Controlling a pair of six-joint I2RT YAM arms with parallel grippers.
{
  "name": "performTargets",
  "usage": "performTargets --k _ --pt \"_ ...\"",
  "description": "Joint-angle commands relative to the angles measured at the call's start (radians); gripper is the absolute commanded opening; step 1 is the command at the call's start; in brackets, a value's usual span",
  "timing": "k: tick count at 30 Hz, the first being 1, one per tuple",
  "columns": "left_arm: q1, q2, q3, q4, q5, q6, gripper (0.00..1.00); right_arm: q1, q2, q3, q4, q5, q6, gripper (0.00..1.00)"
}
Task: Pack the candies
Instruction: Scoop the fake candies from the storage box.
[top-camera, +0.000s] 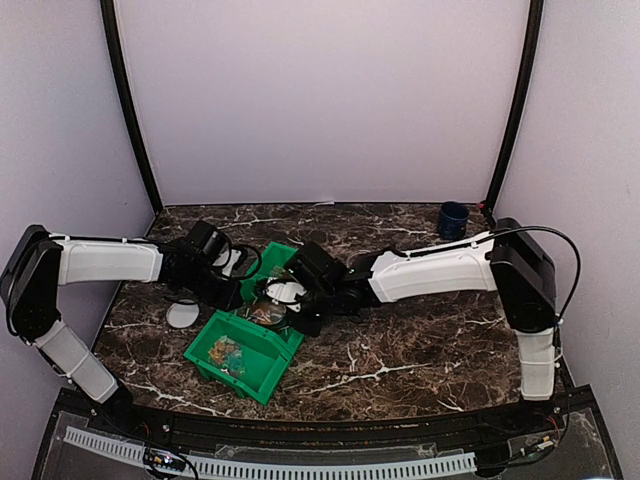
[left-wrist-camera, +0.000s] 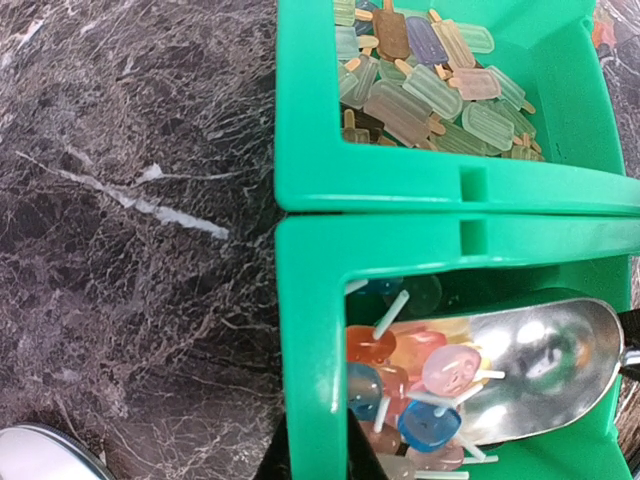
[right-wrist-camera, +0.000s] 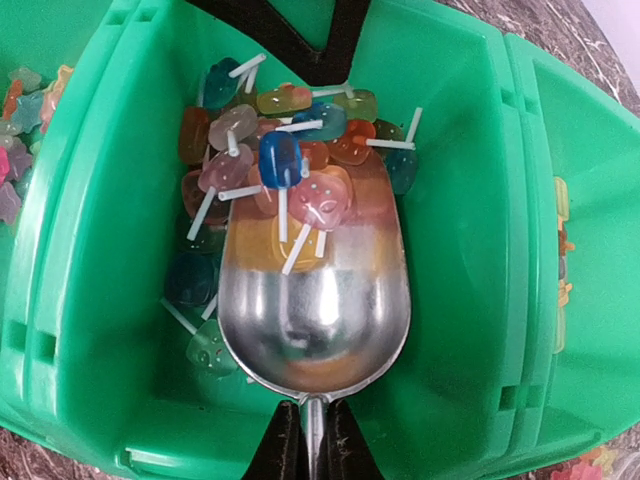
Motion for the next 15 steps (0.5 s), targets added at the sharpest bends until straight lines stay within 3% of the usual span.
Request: performTargets --k 1,15 --pt "-0.001 -0.099 0.028 0.15 0.031 -0.014 0.0 -0.026 -0.064 -0.159 0.12 -0.048 0.059 0.0" --pt "0.012 -0.094 0.028 0.147 0.053 -0.026 0.0 -0.052 -0.153 -0.368 0.459 -0.097 0.102 0.0"
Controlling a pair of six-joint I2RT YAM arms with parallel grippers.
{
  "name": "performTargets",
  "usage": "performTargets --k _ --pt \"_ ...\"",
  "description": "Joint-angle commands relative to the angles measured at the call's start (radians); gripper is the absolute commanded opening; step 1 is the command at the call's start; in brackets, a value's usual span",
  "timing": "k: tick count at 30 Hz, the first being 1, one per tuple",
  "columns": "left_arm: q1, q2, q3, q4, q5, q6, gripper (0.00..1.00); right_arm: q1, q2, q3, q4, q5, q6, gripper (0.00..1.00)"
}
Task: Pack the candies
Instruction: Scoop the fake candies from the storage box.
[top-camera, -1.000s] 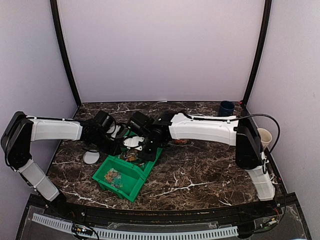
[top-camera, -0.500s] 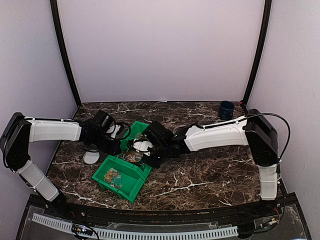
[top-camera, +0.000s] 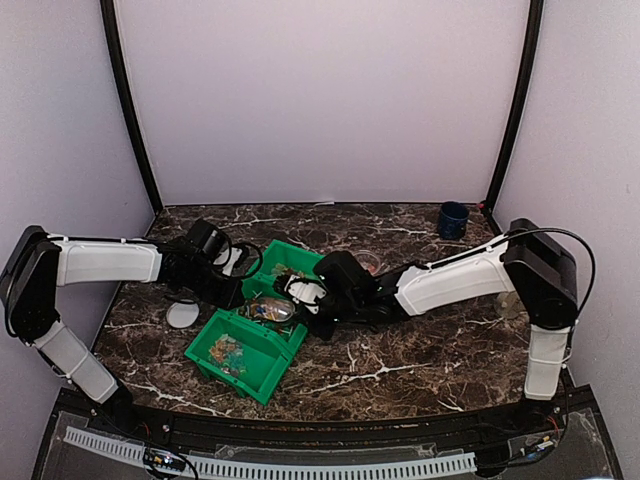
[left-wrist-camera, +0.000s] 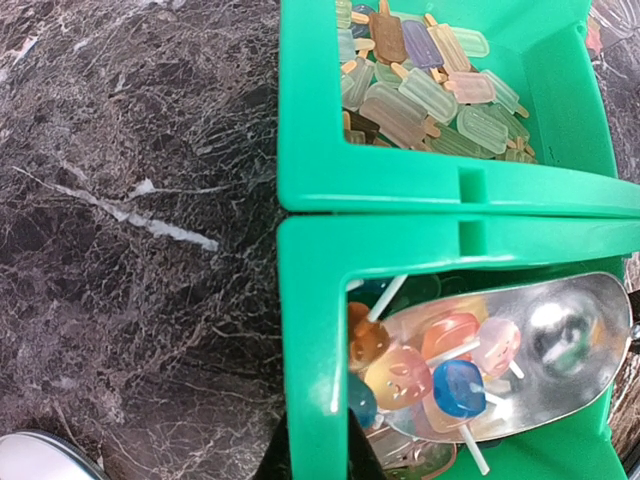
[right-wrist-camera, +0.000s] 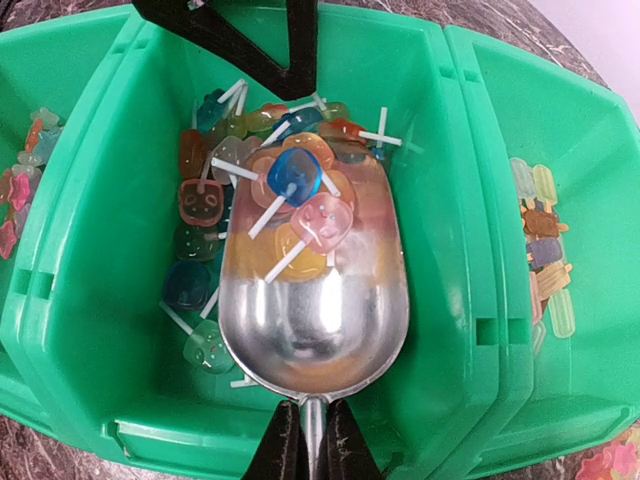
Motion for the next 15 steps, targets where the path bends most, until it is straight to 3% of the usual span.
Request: performTargets --k 1,15 --pt "0.013 -0.083 0.029 0.131 0.041 -0.025 0.0 -0.012 -0.031 -0.077 0.098 -0.028 0.019 0.0" --pt "0.027 -0.073 0.033 0.122 0.05 -0.032 0.0 -0.021 -0.12 -0.218 0.279 -0.055 0.032 0.0"
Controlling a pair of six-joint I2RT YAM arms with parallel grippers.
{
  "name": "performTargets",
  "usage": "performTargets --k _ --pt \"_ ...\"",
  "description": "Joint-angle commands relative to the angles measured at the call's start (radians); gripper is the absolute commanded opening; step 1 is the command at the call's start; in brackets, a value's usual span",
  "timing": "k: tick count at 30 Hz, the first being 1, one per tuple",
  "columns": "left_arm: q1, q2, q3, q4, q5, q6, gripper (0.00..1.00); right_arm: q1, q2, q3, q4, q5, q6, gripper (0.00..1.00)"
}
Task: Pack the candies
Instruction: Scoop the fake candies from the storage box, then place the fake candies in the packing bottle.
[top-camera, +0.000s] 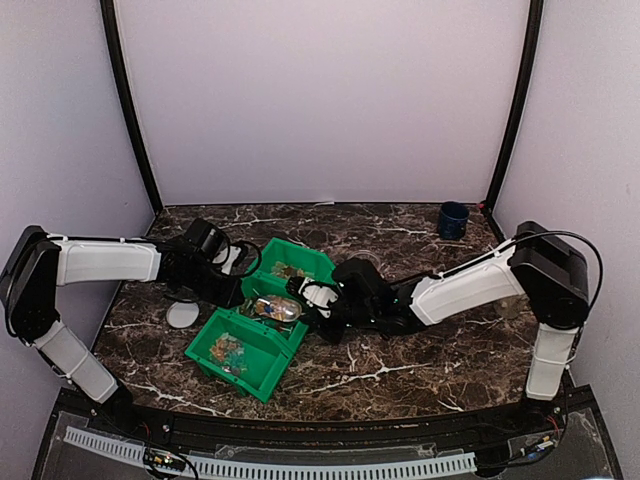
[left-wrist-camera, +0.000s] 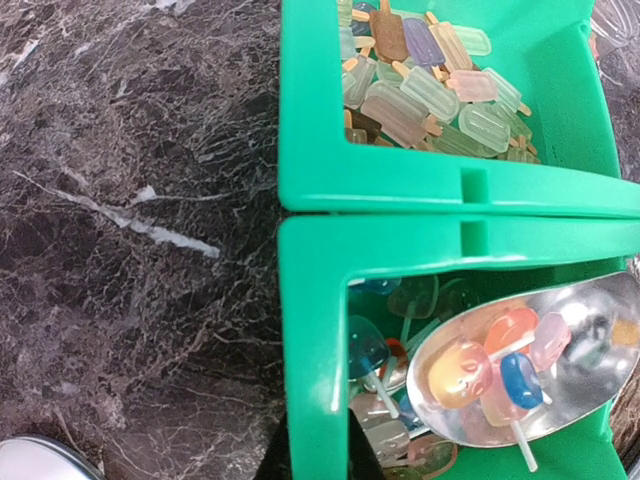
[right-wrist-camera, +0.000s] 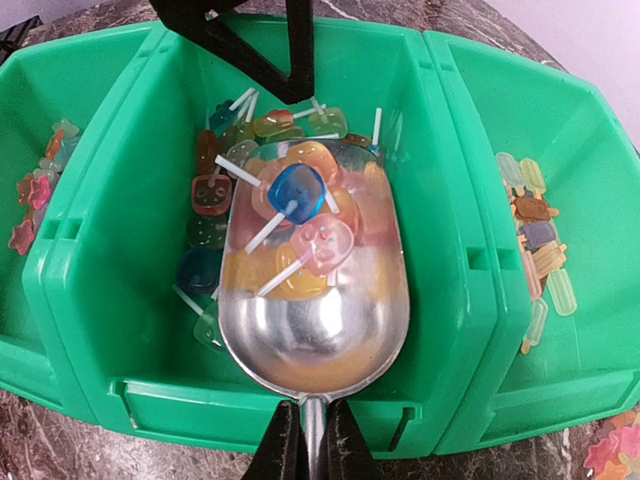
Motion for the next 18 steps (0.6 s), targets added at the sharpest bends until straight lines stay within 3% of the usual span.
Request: performTargets --k 1,18 --pt "0.014 -0.072 0.033 0.114 0.04 -0.033 0.0 -0.006 -0.074 -0.055 0.071 -0.01 0.014 0.0" --pt "0.015 -0.062 0.036 0.112 0.051 -0.032 0.0 -0.013 -0.25 -0.177 0.227 0.067 0.029 0.0"
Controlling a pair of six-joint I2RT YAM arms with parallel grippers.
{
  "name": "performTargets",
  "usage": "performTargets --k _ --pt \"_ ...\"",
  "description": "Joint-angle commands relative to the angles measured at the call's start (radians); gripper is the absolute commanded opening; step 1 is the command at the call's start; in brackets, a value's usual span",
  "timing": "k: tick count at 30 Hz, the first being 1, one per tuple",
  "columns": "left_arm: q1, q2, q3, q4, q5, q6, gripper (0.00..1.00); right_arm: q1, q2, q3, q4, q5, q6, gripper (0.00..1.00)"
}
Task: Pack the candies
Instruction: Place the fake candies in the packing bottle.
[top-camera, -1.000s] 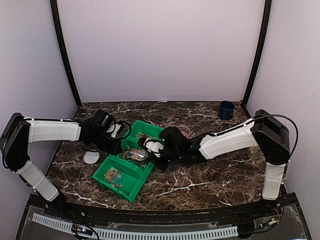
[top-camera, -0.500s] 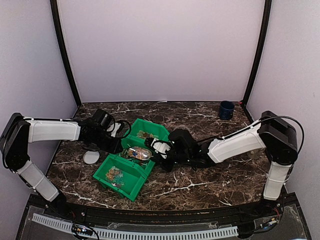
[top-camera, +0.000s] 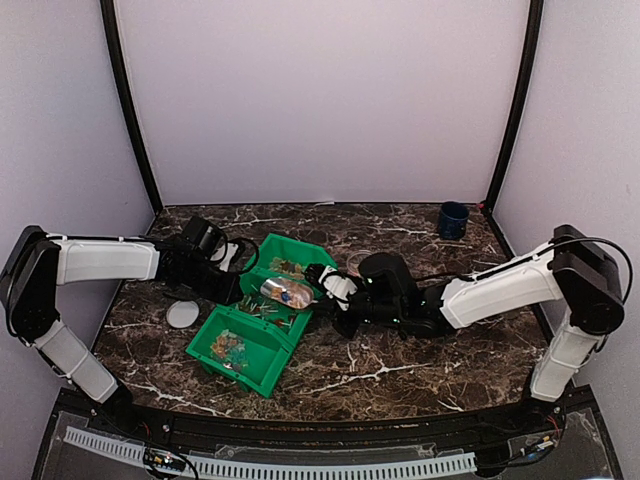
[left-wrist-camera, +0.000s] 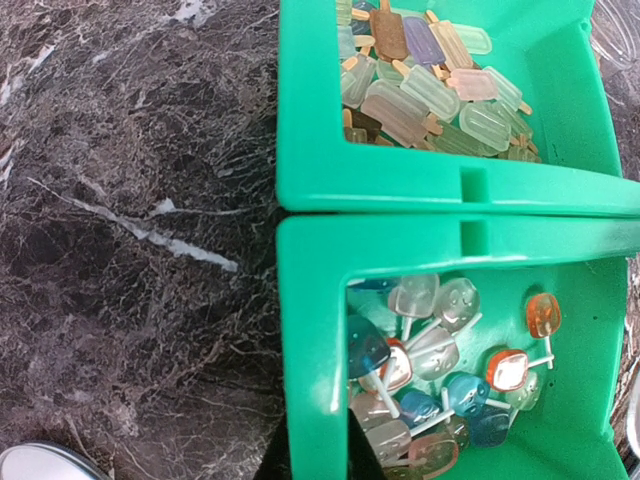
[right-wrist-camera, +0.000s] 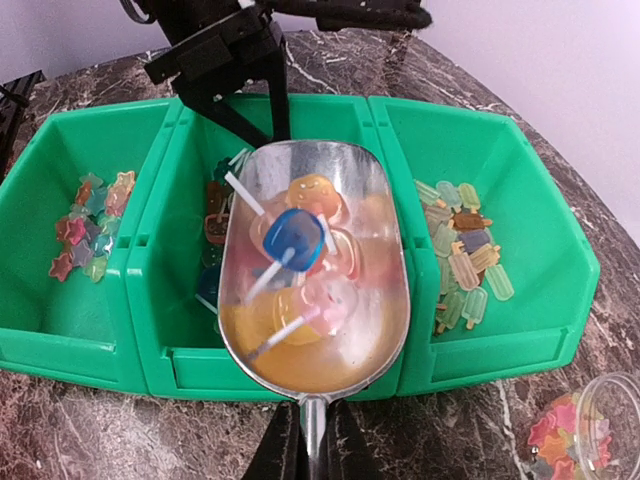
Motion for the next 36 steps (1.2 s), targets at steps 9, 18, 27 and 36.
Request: performTargets --k 9,18,27,36 --pt "0.005 -0.06 0.037 0.089 0.045 -0.025 0.0 -0.034 -0.203 -0.09 0.124 0.132 0.021 0.0" --pt "0.004 -0.058 0.038 0.089 0.051 -0.025 0.0 -0.11 -0.311 -0.116 -0.03 0.259 0.054 0.0" --pt "0.004 -0.055 0.041 0.086 0.054 -0.025 0.0 -0.178 -0.386 -0.107 -0.234 0.324 0.081 0.0" --pt "0.004 -0.054 0.044 0.085 0.056 -0.027 0.0 -0.201 -0.385 -0.03 -0.477 0.383 0.089 0.0"
